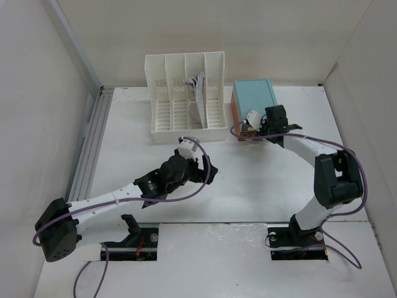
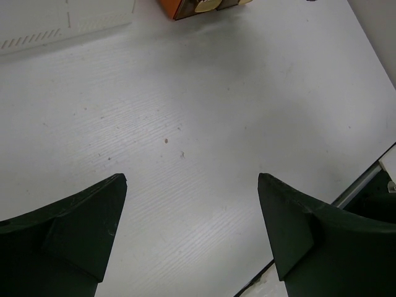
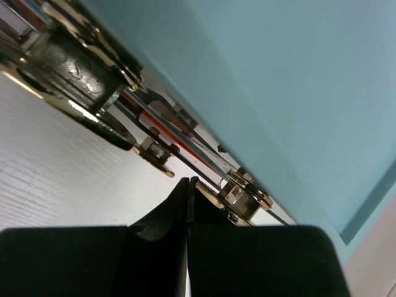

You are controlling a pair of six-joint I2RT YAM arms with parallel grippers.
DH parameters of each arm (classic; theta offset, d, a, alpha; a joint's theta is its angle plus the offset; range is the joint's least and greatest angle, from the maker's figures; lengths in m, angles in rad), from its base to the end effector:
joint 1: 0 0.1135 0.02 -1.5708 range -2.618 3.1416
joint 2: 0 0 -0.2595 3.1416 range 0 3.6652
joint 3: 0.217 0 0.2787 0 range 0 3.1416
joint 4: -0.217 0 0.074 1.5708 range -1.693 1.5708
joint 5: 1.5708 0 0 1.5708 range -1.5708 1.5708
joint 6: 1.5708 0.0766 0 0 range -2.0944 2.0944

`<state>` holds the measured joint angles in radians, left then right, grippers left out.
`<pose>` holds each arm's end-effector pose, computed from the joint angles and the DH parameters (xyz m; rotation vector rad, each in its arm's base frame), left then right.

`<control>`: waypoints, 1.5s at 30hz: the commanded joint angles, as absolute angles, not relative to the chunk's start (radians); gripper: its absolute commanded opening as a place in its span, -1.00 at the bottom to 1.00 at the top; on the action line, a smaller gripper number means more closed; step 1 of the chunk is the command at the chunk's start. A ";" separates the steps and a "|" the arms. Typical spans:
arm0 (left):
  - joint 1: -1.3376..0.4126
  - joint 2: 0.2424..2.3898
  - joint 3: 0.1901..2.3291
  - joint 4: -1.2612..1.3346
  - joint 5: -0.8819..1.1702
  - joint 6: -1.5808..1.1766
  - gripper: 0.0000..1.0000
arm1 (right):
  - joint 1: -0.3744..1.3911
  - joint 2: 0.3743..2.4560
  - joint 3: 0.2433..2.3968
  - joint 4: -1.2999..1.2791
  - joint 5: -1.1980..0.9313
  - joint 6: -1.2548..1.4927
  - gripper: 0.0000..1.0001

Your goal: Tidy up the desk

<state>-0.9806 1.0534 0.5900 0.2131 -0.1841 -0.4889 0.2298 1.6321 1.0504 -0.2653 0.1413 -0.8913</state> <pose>0.1823 -0.2469 0.2341 0.3304 1.8766 -0.8592 0.3876 0.0796 0.1608 -1.2525 2.1194 -0.4673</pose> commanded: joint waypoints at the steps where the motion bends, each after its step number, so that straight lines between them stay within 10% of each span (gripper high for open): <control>1: -0.985 1.015 0.571 0.225 -0.179 -0.505 0.69 | 0.232 1.647 1.083 -0.149 0.216 -0.865 -1.00; 13: -0.985 0.985 0.549 0.235 -0.170 -0.514 0.69 | 0.190 1.364 0.983 -0.319 -0.188 -1.067 -1.00; 26: -0.985 0.985 0.540 0.235 -0.152 -0.523 0.69 | 0.160 1.603 1.051 -0.578 -0.334 -1.437 -1.00; 45: -0.985 0.976 0.531 0.235 -0.152 -0.532 0.69 | 0.207 1.617 0.858 0.058 -0.003 -1.220 -1.00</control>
